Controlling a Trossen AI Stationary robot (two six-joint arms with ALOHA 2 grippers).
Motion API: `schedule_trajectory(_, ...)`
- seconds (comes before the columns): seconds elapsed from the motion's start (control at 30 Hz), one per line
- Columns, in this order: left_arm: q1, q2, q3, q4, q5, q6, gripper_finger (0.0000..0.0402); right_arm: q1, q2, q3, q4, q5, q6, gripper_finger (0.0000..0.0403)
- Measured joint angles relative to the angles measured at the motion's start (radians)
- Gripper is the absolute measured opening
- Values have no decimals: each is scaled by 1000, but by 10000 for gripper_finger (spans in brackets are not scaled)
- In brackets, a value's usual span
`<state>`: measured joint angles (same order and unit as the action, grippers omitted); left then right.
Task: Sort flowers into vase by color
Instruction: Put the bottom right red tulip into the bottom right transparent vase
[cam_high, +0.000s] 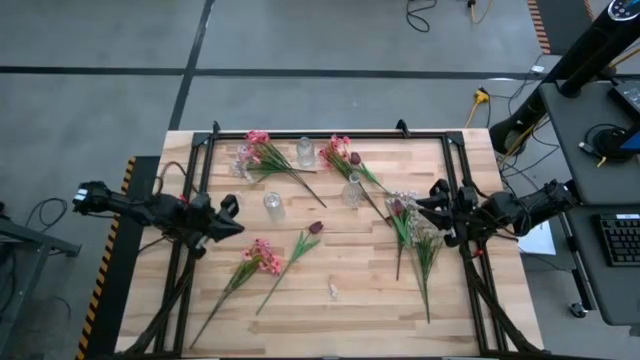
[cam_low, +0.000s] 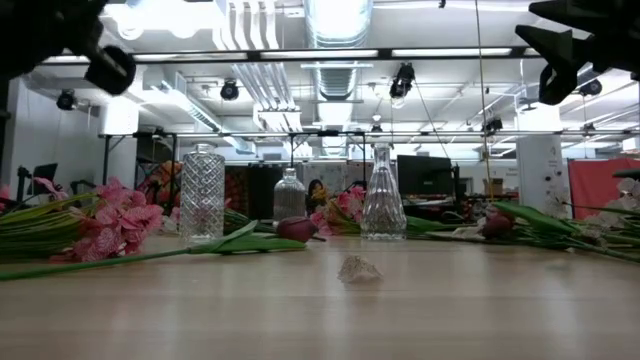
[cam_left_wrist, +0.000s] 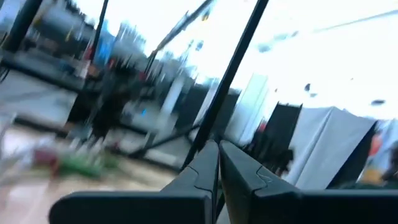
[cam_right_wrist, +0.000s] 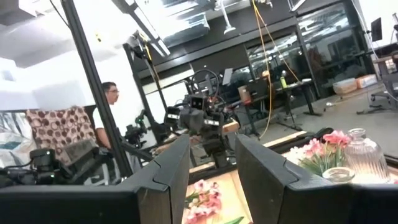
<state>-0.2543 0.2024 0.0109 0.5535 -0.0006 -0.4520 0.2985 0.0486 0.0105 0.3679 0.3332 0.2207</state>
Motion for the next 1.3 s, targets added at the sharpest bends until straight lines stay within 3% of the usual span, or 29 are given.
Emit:
schedule_trajectory(0.43, 0, 1, 0, 204, -5, -2, 0, 0, 0, 36, 10, 18, -2, 123)
schedule_trajectory(0.63, 0, 1, 0, 206, -109, 50, 0, 0, 44, 116, -65, 34, 42, 123)
schedule_trajectory(0.77, 0, 26, 0, 183, -201, 91, 0, 0, 117, 187, -155, 107, 90, 123)
schedule_trajectory(1.03, 1, 129, 33, 221, -226, 94, 0, 0, 314, 392, -565, 296, 308, 123)
schedule_trajectory(1.17, 1, 182, 136, 107, -227, 158, 0, 0, 426, 485, -670, 306, 382, 123)
schedule_trajectory(1.3, 1, 236, 299, -177, -280, 255, 0, 0, 529, 575, -772, 307, 471, 123)
